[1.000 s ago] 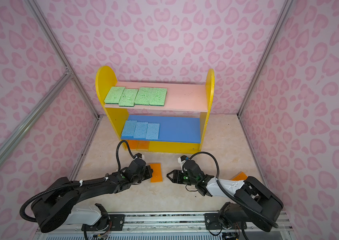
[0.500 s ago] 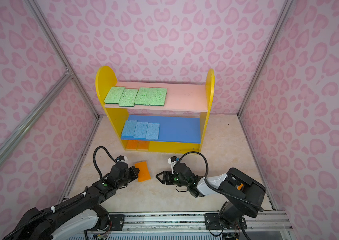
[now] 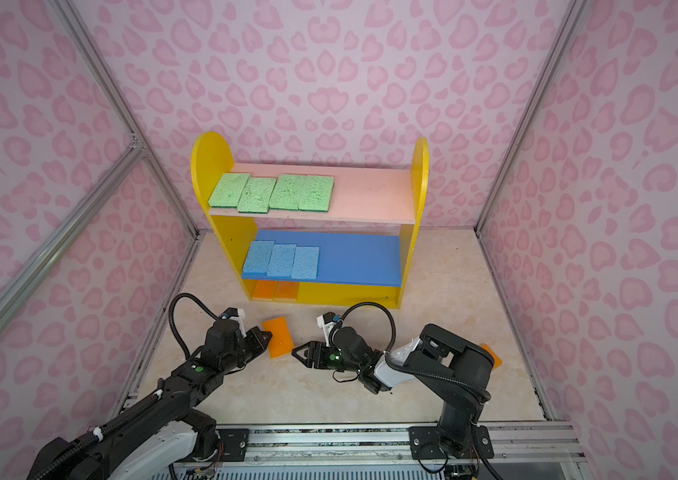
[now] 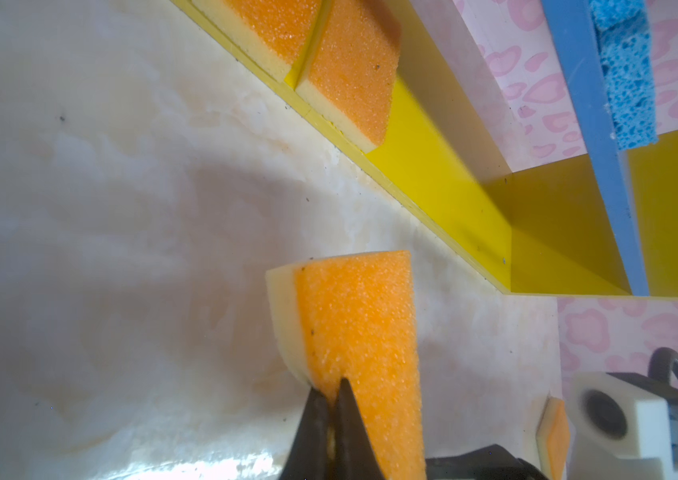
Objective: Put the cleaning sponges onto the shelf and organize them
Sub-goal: 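Close the right gripper on the sponge held by the left gripper, then open the left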
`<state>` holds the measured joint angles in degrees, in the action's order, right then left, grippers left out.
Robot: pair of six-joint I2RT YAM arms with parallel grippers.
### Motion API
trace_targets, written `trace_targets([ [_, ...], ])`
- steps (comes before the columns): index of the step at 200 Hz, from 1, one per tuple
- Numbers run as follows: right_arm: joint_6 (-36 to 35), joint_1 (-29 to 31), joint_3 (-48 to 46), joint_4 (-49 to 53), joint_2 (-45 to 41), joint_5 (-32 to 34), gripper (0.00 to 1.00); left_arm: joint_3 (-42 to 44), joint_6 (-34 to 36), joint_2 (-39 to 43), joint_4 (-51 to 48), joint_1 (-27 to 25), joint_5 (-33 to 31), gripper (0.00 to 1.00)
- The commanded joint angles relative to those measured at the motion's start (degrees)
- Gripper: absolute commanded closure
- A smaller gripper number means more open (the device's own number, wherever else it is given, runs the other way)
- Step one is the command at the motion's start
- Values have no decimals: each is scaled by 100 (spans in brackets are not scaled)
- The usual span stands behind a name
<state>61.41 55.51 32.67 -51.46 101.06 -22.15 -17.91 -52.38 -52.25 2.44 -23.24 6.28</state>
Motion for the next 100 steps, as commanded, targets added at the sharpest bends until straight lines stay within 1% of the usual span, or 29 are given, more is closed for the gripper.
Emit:
trace_targets([
  [1, 75, 12, 141, -276, 156, -69, 43, -32, 8, 122, -27, 36, 168, 96],
  [17, 120, 12, 237, -344, 278, -104, 47, -22, -10, 214, -37, 56, 209, 96],
  [41, 117, 8, 373, -363, 367, -127, 57, -30, -15, 320, -50, 66, 271, 97],
  [84, 82, -64, 474, -323, 363, -127, 64, 18, -16, 293, -31, 66, 308, 97],
  [100, 86, -92, 498, -321, 379, -155, 70, 22, -29, 277, -5, 63, 325, 97],
])
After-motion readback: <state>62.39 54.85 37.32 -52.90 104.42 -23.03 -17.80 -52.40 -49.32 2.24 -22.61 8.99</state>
